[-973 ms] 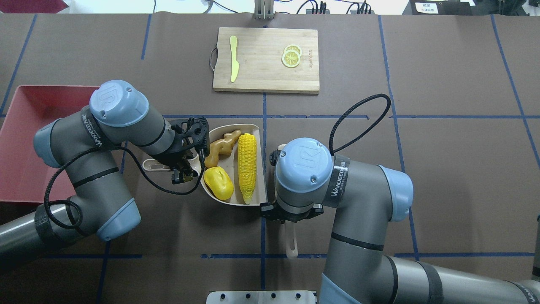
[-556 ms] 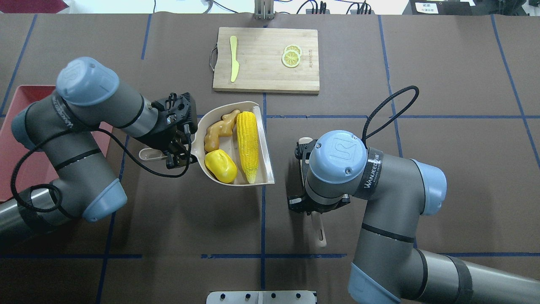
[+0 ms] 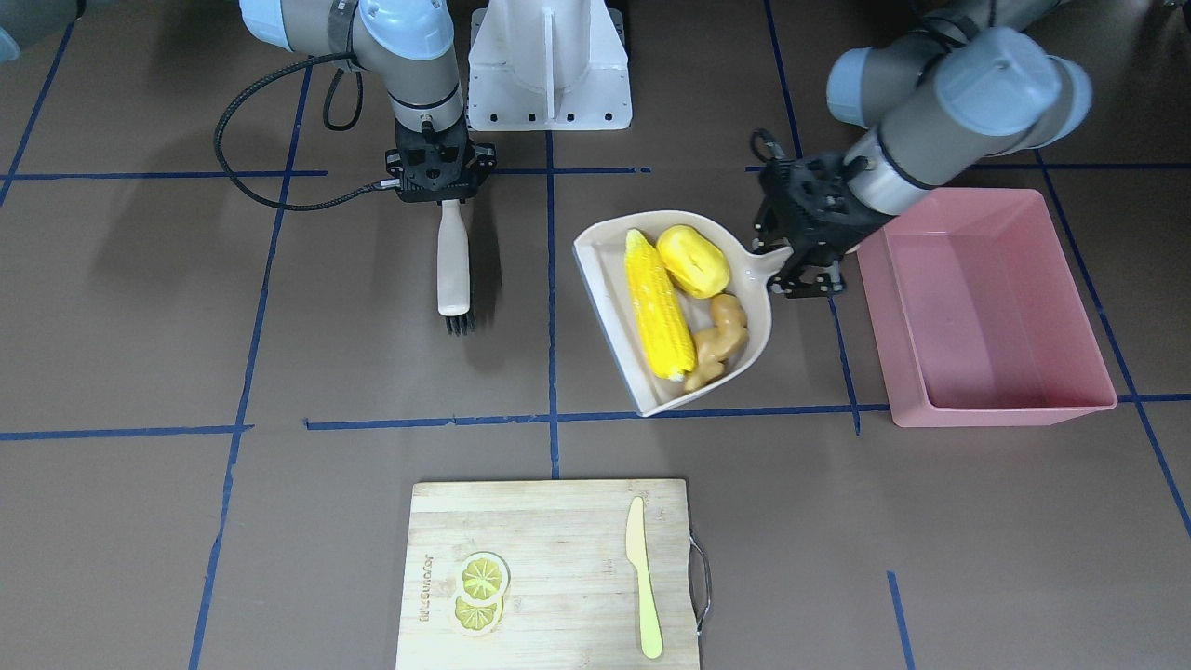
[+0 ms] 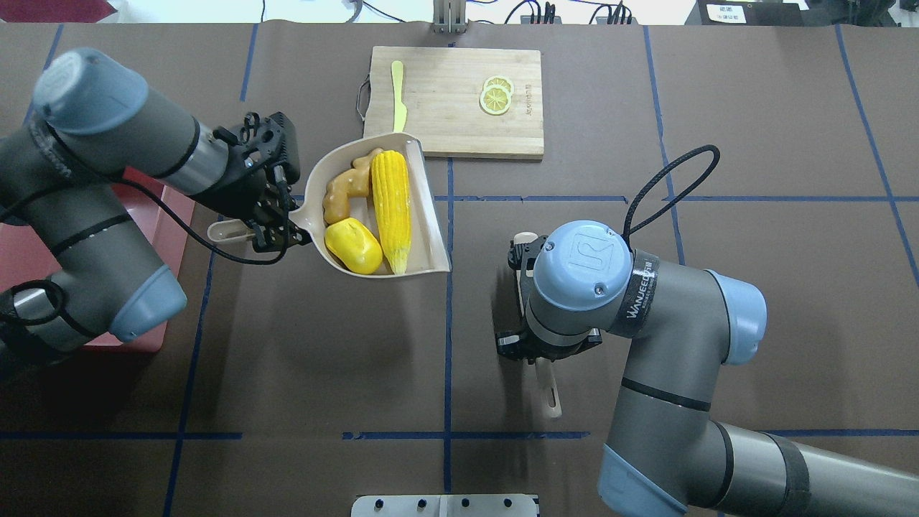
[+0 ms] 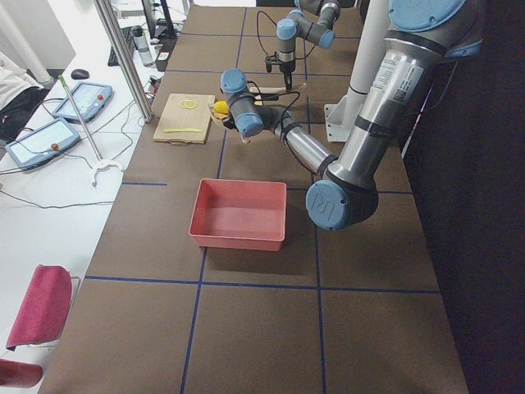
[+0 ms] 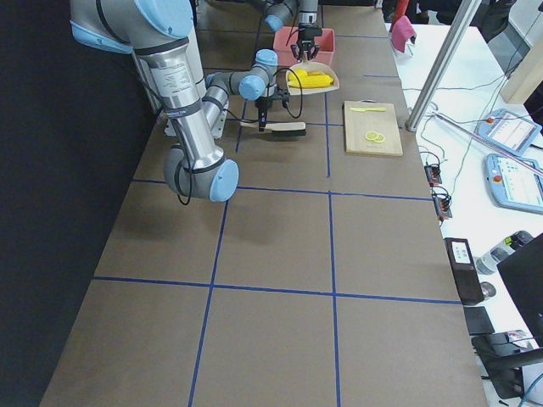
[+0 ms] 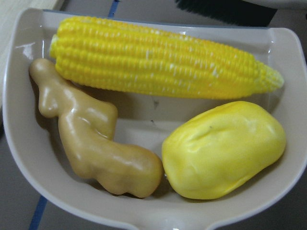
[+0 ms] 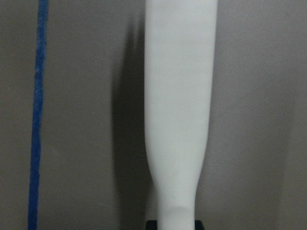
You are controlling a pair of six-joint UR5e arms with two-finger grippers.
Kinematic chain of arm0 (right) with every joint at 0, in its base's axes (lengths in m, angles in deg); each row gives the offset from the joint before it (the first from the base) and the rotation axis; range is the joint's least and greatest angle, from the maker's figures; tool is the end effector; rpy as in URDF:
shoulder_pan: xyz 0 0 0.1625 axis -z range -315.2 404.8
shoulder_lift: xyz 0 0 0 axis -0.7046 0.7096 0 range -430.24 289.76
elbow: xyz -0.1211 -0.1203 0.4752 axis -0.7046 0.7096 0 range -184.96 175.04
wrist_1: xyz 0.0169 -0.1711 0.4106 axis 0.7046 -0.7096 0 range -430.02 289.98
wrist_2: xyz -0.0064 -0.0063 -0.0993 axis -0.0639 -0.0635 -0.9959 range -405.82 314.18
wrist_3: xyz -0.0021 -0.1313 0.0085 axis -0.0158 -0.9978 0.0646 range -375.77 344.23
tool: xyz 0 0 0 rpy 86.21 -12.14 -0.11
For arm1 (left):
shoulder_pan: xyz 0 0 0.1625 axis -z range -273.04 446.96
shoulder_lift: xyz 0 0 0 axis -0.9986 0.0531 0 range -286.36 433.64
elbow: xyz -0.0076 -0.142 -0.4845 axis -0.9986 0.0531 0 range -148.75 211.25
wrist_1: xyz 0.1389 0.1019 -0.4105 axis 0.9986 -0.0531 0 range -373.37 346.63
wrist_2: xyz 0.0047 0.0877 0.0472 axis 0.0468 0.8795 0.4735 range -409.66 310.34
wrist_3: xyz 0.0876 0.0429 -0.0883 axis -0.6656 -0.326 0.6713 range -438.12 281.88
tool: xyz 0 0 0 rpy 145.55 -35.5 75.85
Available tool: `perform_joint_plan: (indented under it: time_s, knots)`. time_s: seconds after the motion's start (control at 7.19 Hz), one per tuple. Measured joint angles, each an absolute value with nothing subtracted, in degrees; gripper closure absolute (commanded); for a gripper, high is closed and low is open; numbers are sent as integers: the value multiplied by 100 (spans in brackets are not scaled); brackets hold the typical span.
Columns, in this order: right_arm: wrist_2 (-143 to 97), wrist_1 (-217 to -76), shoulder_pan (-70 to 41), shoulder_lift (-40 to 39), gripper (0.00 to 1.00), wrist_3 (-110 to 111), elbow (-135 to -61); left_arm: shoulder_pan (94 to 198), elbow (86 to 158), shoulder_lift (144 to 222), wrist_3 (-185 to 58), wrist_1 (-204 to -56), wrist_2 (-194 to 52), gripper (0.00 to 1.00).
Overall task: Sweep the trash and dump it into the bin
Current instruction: 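Carry the loaded dustpan over the pink bin with the left gripper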
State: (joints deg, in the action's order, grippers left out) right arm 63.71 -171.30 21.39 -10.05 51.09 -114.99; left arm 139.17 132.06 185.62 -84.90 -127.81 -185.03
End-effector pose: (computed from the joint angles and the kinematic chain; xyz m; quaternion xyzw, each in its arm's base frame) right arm -0.5887 -0.3521 0.3108 -0.0185 -0.3623 -0.0538 0.9303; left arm 0.3839 -0.5599 0.3669 0.3353 0.4444 0.4780 0.6794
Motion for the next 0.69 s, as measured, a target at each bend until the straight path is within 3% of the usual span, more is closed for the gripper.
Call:
perform_joint_plan:
  time_s: [0.69]
  knots:
    - [6273, -17127, 2133, -967, 100, 5111, -11499, 15647, 13087, 17278, -9415, -13475, -19691, 100]
